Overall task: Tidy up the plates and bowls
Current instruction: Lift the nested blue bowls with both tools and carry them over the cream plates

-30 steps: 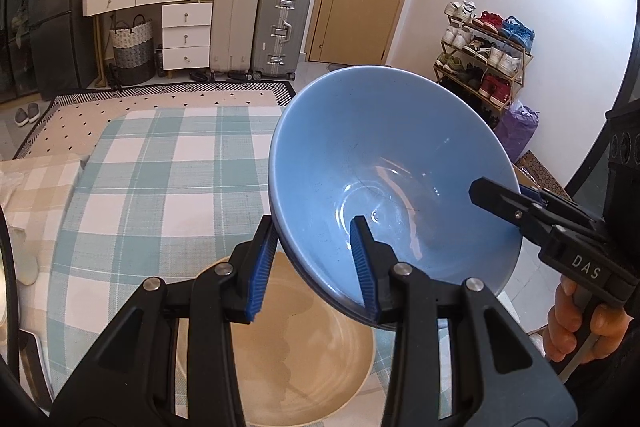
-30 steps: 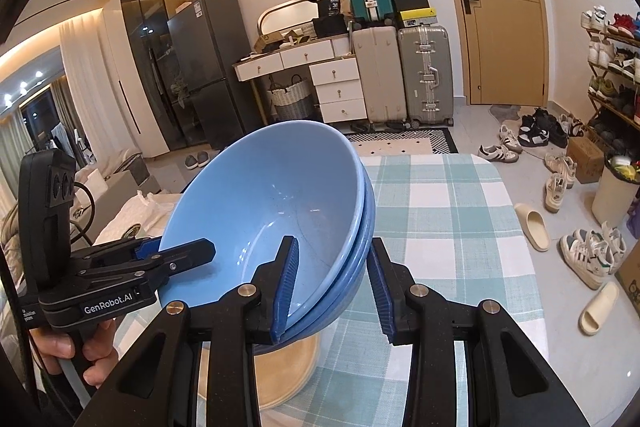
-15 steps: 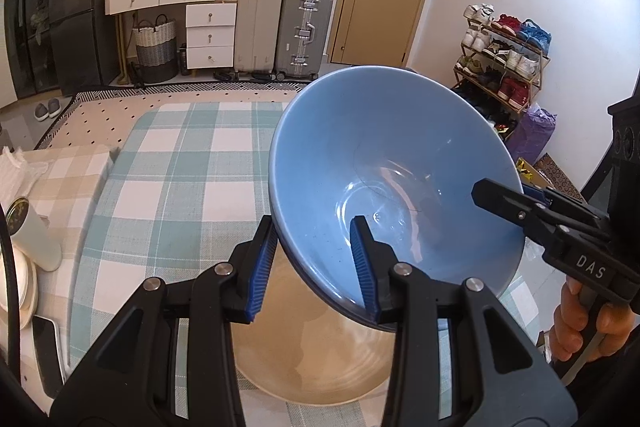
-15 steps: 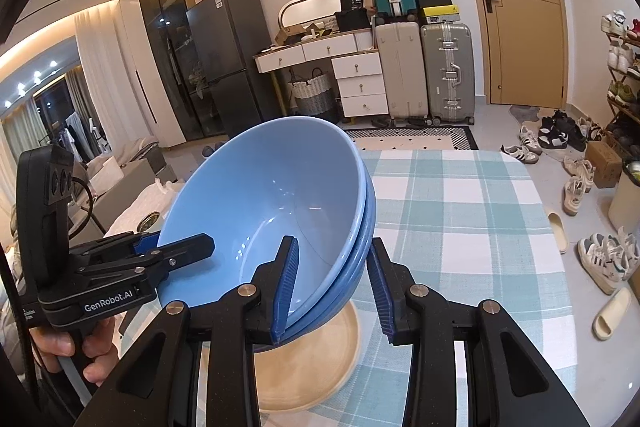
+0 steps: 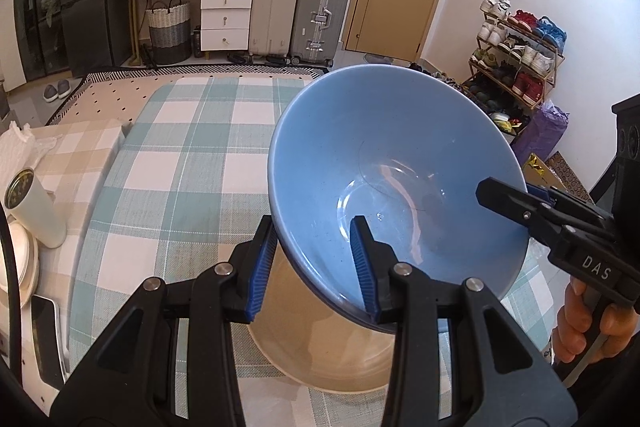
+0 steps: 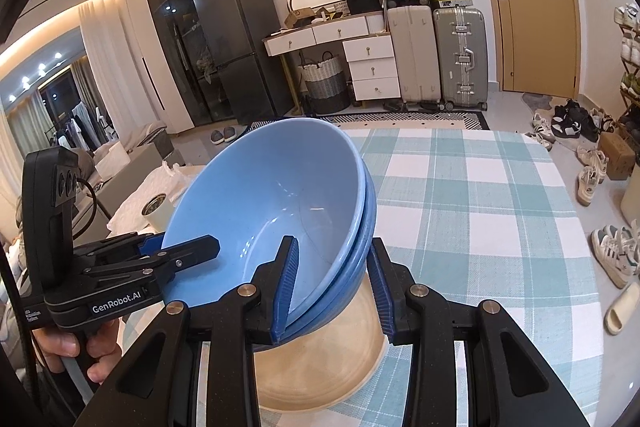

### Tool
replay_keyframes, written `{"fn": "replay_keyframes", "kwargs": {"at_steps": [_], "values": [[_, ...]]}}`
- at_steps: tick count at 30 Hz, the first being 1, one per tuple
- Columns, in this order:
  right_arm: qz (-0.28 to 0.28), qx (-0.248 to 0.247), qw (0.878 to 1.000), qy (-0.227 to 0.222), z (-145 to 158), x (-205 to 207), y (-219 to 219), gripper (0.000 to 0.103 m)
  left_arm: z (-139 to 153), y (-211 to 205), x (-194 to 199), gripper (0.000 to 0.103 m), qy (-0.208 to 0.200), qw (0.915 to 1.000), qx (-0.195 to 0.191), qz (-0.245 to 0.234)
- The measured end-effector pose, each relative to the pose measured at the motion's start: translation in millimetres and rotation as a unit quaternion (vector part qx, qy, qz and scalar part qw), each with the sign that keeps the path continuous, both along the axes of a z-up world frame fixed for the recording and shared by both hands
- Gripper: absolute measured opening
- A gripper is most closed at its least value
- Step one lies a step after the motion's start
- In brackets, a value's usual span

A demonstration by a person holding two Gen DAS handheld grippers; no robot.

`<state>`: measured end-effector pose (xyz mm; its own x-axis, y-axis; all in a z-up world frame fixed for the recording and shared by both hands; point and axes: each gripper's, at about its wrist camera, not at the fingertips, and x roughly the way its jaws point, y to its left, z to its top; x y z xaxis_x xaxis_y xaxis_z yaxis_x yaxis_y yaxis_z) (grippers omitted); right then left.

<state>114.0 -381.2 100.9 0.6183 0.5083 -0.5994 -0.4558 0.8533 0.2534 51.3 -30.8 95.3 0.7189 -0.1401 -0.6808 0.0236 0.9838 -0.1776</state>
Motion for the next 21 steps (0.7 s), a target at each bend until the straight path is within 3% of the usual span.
{"fn": "replay_keyframes", "kwargs": {"at_steps": [21], "values": [[0.011, -0.007, 0.999, 0.048, -44.4, 22.6, 18.3, 0.036, -46.1, 19.8, 21.9, 0.034, 0.040, 0.9990, 0.011, 0.013]]}}
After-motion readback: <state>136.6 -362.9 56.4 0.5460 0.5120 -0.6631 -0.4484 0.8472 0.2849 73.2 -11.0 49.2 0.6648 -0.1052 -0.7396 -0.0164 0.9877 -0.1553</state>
